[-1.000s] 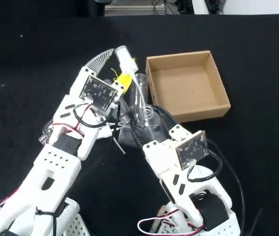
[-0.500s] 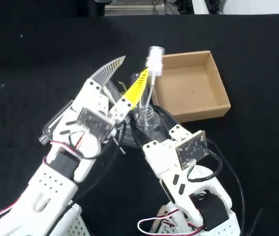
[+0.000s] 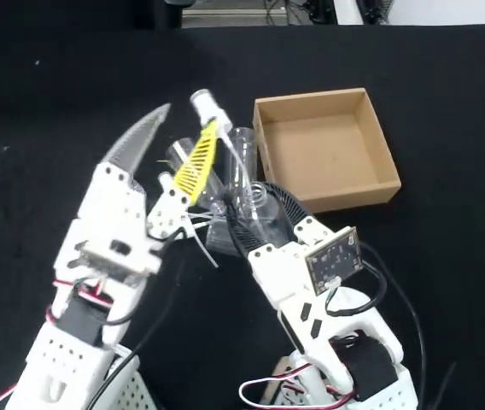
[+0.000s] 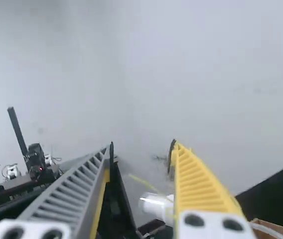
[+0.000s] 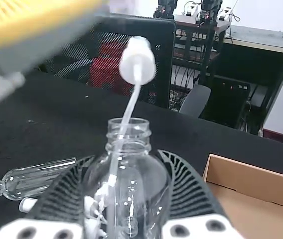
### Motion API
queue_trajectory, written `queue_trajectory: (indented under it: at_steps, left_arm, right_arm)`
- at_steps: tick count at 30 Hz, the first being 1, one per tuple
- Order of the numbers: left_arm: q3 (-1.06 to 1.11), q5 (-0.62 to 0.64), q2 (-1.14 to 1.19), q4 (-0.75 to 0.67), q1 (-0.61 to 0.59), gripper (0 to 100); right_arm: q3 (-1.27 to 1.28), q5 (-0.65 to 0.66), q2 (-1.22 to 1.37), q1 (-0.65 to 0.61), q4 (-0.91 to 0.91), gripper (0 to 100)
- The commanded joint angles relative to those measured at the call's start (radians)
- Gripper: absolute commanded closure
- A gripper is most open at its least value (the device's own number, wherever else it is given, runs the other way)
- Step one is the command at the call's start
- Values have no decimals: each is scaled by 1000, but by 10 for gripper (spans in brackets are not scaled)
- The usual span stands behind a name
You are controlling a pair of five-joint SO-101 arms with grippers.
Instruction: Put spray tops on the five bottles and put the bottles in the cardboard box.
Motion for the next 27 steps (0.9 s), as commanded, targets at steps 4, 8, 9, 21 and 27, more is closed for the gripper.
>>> queue_trajectory:
  at_steps: [4,8,9,21,27]
  left_arm:
    - [-62,14,-110,367,-81,809]
    - [-27,14,-74,457,-84,807]
    - [-15,17,-55,434,-82,806]
    - [-128,20,549,14,-79,806]
    - [-298,94,798,-43,-15,808]
  right_arm:
    - [-54,5,-105,-9,9,987]
    - [-58,5,-105,-9,8,987]
    - [-58,5,-105,-9,8,987]
    - [-61,5,-105,-9,8,987]
    - [-61,5,-105,-9,8,987]
